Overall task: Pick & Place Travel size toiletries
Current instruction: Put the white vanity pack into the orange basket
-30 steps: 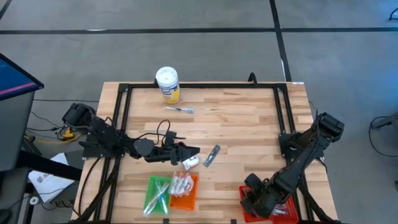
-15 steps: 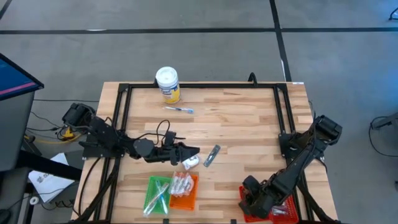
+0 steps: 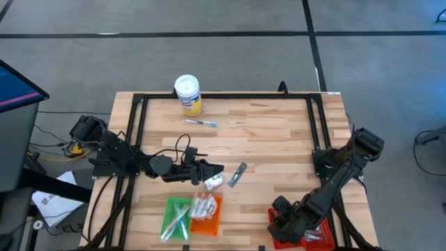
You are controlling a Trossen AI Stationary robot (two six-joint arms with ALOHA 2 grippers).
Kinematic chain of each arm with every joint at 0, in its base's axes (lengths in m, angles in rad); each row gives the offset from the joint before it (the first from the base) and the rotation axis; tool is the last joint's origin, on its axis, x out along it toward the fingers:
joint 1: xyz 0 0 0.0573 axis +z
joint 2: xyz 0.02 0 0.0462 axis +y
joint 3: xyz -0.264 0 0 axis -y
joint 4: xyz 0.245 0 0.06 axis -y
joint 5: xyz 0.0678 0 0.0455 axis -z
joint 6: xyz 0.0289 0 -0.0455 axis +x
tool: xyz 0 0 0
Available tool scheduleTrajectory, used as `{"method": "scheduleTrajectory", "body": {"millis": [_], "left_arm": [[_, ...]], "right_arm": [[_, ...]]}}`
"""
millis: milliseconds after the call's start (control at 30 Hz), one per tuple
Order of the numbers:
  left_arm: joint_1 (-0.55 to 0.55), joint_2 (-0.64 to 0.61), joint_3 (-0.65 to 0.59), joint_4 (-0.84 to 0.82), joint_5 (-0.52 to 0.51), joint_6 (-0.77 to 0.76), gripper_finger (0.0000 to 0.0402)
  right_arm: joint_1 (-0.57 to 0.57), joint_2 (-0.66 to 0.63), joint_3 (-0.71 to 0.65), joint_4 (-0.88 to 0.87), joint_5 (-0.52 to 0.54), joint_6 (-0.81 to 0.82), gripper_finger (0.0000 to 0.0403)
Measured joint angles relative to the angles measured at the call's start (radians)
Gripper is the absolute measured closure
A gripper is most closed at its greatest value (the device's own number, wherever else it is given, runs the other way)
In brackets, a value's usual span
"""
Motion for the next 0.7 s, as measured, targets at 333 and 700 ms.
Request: {"method": "scheduleTrajectory", "body": {"millis": [333, 700], "left_arm": [[0.000, 0.000, 0.000, -0.001, 0.000, 0.015, 0.0234], [0.023, 0.000, 0.000, -0.071, 0.008, 0.016, 0.0235]], "right_arm": [[-0.045, -0.132, 0.000, -0.024, 0.085, -0.140, 0.0236], [-0.211, -0.257, 0.000, -0.018, 0.134, -0.409, 0.0247]]}}
